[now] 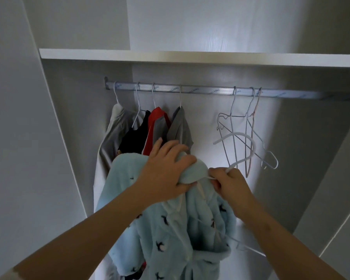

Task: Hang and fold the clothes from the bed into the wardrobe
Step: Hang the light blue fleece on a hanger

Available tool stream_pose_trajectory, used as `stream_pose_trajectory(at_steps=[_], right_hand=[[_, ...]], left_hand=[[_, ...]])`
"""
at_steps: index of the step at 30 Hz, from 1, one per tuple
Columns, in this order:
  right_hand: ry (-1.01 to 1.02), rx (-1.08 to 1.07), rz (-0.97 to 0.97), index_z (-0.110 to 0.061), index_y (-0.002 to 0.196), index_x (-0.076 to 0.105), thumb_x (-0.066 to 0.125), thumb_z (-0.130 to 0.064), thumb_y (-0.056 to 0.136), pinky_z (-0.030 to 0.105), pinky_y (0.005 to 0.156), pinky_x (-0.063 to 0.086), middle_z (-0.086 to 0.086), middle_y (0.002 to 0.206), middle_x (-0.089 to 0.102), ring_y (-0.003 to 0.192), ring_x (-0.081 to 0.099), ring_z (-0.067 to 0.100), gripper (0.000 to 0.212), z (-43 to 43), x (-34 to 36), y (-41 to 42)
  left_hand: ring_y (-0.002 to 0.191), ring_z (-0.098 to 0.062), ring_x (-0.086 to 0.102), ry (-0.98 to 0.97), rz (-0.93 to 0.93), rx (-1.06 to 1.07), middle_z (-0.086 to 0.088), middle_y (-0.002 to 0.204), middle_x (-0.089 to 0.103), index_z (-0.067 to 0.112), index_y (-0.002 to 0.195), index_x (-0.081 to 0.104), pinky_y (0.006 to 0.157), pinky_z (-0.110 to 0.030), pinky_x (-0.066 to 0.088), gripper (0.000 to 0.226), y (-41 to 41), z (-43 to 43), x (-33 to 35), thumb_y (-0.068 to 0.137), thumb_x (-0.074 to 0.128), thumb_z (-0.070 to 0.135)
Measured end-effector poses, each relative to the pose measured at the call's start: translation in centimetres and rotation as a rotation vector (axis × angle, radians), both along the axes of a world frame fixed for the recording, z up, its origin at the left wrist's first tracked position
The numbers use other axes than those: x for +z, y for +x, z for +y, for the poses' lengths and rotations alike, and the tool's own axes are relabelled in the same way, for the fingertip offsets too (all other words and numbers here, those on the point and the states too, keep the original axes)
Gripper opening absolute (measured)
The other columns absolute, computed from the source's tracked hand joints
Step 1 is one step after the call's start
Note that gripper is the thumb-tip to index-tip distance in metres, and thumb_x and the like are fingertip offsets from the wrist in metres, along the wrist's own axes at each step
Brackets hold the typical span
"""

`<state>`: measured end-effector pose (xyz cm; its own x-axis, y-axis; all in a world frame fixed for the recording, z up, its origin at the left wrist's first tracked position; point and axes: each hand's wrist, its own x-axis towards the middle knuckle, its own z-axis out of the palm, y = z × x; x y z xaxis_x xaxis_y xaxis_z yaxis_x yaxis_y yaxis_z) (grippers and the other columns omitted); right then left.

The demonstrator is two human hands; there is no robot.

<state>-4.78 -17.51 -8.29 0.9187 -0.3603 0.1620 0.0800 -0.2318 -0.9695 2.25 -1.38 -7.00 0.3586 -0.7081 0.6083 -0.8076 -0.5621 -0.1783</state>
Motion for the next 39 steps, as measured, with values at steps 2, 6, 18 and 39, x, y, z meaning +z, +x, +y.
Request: stream_pose_trajectory(at_steps=[2, 6, 18, 39], right_hand=[[-0.018, -0.002, -0.016, -0.018, 0.042, 0.038, 0.05, -0.013, 0.092, 0.018, 0.049, 0.028, -0.01, 0.036, 0.033, 0.038, 0.03, 0.005, 0.052, -0.1, 0.5, 0.3], [-0.28, -0.062, -0.117, -0.003, 0.064, 0.053, 0.054, -0.024, 0.091, 0.016, 0.057, 0.035, 0.002, 0.057, 0.047, 0.055, 0.04, 0.011, 0.035, 0.2, 0.7, 0.6], [-0.388, -0.281, 0.145, -0.021, 0.058, 0.031, 0.056, -0.019, 0.091, 0.014, 0.05, 0.028, -0.007, 0.054, 0.033, 0.05, 0.03, 0.006, 0.041, -2.2, -10.0, 0.4], [0.784, 0.206, 0.39, -0.002, 0.085, 0.065, 0.058, -0.001, 0.082, 0.032, 0.049, 0.056, 0.016, 0.07, 0.069, 0.057, 0.067, 0.025, 0.008, -4.6, -3.4, 5.0]], left_hand=[[0.071, -0.024, 0.066, 0.011, 0.064, -0.062, -0.006, 0.085, 0.068, 0.015, 0.111, 0.066, 0.057, -0.037, 0.056, 0.051, 0.2, 0.2, 0.6, 0.08, 0.046, 0.05], [0.055, -0.015, 0.063, -0.055, 0.093, -0.042, 0.001, 0.073, 0.067, 0.018, 0.106, 0.07, 0.039, -0.023, 0.045, 0.036, 0.7, 0.4, 0.7, 0.078, 0.065, 0.04], [0.09, -0.011, 0.06, -0.512, 0.246, 0.039, 0.002, 0.1, 0.067, 0.024, 0.116, 0.064, 0.077, -0.023, 0.045, 0.055, 1.5, 3.9, 3.7, 0.078, 0.04, 0.055], [0.093, 0.007, 0.051, -0.563, 0.215, 0.06, 0.05, 0.098, 0.051, 0.03, 0.108, 0.061, 0.084, -0.001, 0.036, 0.043, 3.6, 12.8, 4.7, 0.074, 0.05, 0.054]])
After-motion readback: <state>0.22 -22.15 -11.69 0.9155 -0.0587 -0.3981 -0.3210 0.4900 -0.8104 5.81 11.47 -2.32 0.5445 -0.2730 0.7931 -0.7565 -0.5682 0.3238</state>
